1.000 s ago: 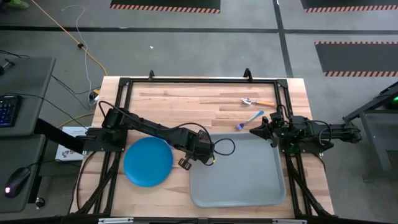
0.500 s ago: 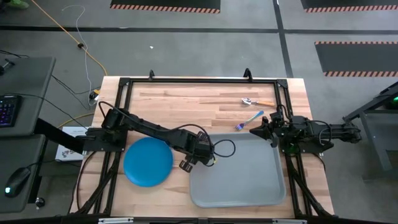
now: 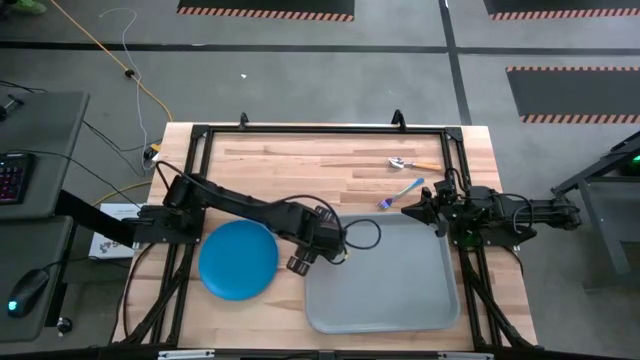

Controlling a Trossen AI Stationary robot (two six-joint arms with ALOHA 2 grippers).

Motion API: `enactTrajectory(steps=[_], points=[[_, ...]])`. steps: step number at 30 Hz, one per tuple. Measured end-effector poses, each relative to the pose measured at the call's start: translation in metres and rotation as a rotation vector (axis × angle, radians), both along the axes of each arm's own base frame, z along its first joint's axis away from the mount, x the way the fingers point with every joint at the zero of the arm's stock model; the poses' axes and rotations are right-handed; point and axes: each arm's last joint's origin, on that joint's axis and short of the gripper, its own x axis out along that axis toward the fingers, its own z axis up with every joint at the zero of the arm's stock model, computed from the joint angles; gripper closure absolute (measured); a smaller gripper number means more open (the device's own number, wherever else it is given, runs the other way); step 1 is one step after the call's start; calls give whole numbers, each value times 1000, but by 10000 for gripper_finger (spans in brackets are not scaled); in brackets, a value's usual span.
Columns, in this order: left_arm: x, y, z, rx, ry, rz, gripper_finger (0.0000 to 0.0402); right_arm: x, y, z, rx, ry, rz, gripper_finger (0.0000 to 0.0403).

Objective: Pick and place plate/cup/fork/spoon on tray
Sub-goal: Put the yellow spoon on the gray tray

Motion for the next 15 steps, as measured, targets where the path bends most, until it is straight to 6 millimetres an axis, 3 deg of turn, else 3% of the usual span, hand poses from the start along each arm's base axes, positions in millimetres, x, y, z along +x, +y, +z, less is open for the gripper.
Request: enactTrajectory(steps=[7, 15], points=[[-17, 4, 34, -15, -10, 55, 217, 0, 0, 0, 0, 0, 0, 402], [-74, 16, 116, -41, -277, 177, 217, 1, 0, -1, 0, 13, 0, 402]])
